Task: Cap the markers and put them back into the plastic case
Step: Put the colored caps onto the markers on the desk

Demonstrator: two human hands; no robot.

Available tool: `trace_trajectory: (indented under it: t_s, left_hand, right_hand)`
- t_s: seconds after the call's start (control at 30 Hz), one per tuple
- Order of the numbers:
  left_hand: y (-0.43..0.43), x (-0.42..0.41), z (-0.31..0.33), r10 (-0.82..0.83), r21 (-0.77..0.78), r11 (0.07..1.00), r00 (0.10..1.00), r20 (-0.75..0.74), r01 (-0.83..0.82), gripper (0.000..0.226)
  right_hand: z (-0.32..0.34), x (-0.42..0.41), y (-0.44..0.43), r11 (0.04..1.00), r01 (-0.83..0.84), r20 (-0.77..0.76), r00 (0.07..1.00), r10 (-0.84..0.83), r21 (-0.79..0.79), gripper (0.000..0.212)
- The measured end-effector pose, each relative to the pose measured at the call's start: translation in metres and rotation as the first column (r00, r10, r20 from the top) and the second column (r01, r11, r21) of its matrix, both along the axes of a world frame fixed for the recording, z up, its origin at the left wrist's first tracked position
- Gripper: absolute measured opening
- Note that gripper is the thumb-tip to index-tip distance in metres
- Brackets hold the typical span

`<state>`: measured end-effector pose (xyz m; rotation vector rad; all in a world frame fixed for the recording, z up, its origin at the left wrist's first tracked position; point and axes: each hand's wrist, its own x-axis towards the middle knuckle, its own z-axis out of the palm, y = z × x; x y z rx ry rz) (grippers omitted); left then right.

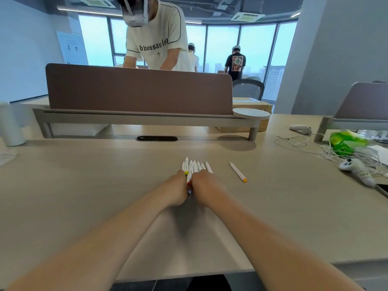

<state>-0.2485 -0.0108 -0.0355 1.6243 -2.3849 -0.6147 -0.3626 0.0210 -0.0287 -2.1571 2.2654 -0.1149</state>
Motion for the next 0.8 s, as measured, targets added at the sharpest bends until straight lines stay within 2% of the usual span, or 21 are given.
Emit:
trace_trajectory:
  t_s: [0.17, 0.3, 0.47, 0.67, 0.8]
  left_hand:
    - [-0.003, -0.002, 0.005, -0.062, 0.033, 0.998, 0.997, 0.037, 0.061, 0.051]
    - [-0.002, 0.002, 0.006, -0.098, -0.038, 0.994, 0.982, 0.159, 0.105, 0.064]
    - [-0.005, 0.007, 0.006, -0.102, -0.088, 0.988, 0.97, 0.221, 0.124, 0.075]
    - [-0.003, 0.011, 0.005, -0.115, -0.132, 0.981, 0.975, 0.192, 0.142, 0.058]
    - [0.0, 0.013, 0.0, -0.087, -0.159, 0.981, 0.985, 0.146, 0.11, 0.075]
  right_hand:
    - [-0.003, 0.001, -0.006, 0.999, 0.016, 0.027, 1.0, -0.015, -0.027, 0.026]
    - [-0.003, -0.001, -0.006, 0.997, -0.026, 0.039, 0.999, 0.029, -0.068, 0.034]
    - [-0.003, -0.003, -0.006, 0.998, -0.035, 0.079, 0.996, 0.039, -0.051, 0.028]
    - [-0.003, -0.003, -0.007, 0.998, -0.069, 0.087, 0.994, 0.07, -0.007, 0.03]
    - [-0.003, -0.003, -0.007, 0.999, -0.049, 0.118, 0.992, 0.048, 0.0, 0.034]
